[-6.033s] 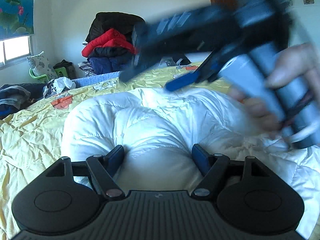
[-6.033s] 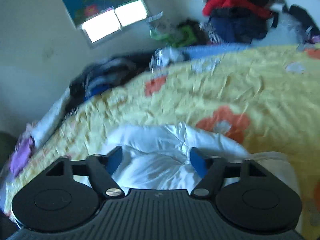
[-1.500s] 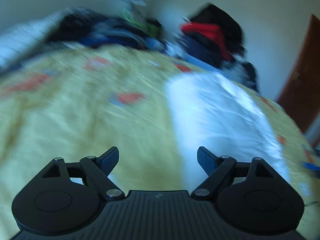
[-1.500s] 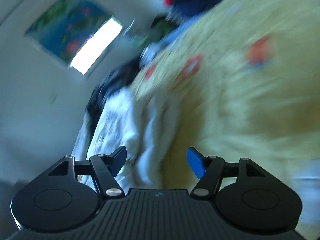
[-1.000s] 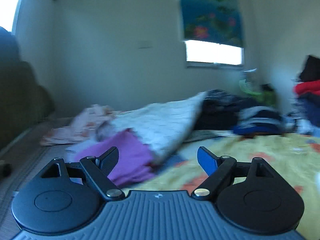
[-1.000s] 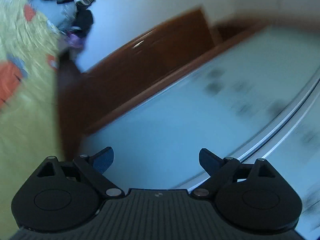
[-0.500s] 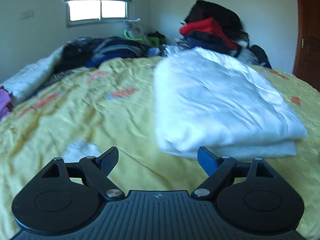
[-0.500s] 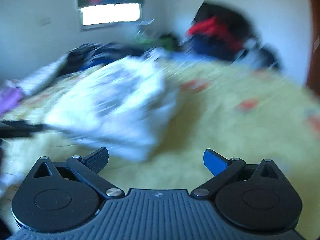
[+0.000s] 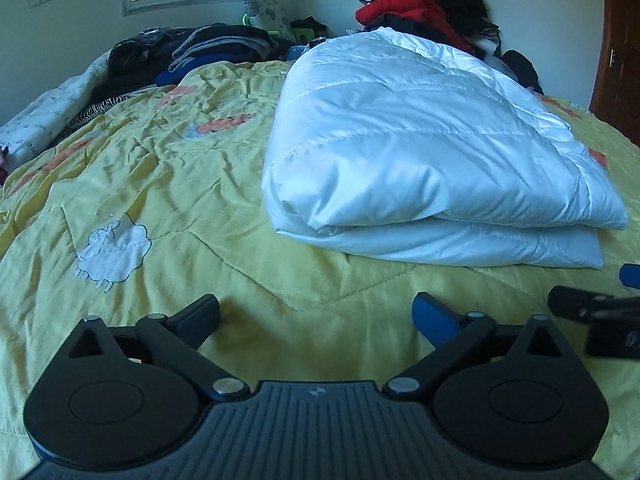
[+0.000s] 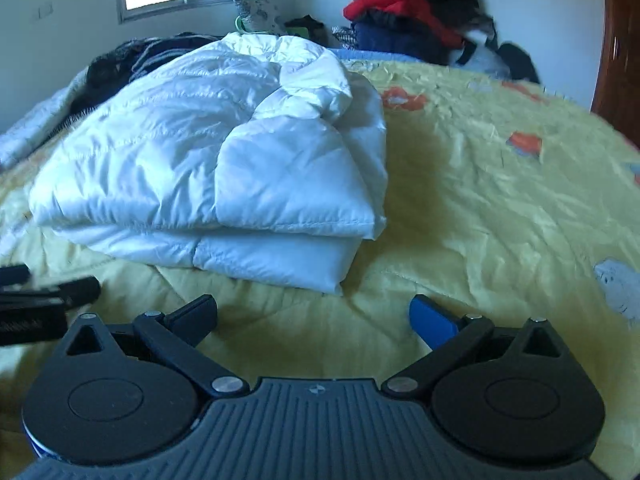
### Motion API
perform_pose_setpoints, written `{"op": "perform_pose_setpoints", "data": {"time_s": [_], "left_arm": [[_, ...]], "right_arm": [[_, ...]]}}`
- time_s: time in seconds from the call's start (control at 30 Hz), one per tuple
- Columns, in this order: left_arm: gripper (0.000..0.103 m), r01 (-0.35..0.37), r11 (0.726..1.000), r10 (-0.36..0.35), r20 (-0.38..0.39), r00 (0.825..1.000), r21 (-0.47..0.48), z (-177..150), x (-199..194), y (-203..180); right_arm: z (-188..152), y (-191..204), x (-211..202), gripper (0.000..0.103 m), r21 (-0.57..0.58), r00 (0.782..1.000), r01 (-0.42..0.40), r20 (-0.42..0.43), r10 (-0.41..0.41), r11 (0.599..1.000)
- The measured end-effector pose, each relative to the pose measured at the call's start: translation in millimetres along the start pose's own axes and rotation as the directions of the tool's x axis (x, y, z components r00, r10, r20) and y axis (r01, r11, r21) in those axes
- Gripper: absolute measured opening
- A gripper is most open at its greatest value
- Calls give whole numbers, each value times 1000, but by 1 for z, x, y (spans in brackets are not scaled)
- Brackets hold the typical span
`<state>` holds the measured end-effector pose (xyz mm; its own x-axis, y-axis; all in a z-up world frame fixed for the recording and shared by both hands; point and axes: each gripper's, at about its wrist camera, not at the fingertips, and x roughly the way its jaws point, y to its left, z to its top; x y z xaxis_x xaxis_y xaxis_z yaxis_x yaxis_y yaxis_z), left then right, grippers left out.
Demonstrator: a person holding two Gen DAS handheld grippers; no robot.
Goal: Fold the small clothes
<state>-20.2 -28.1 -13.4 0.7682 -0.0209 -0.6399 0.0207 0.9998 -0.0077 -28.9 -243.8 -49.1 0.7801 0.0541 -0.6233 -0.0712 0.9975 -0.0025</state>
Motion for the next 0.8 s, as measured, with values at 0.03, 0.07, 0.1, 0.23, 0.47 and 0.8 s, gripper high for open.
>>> {"op": "perform_pose_setpoints", "data": {"time_s": [0.03, 0.07, 0.1, 0.23, 0.47, 0.8], "left_arm": [[103, 0, 1000, 0, -1, 1000, 0, 1, 0, 0], [103, -1, 1000, 1, -1, 1000, 0, 1, 0, -1], [103, -2, 1000, 2, -1, 1000, 0, 0, 0, -1], [103, -1, 1000, 1, -1, 1000, 0, 0, 0, 0], [103, -1, 1000, 1, -1, 1000, 0, 0, 0, 0], [103, -1, 1000, 1, -1, 1000, 0, 0, 0, 0]], "right_arm": [[-1, 2, -1, 103, -5, 1000, 7, 3, -7, 1000], [-2, 2, -2, 103, 0, 1000, 6, 5, -6, 1000], [-2, 1, -2, 103, 1, 1000, 5, 5, -5, 1000], [-2, 2, -5, 103, 2, 1000, 9, 6, -9, 1000], [-2, -1, -4, 103, 0, 1000, 9, 5, -9, 1000], [-3, -1, -6, 103, -3, 1000, 10, 5, -10, 1000]]}}
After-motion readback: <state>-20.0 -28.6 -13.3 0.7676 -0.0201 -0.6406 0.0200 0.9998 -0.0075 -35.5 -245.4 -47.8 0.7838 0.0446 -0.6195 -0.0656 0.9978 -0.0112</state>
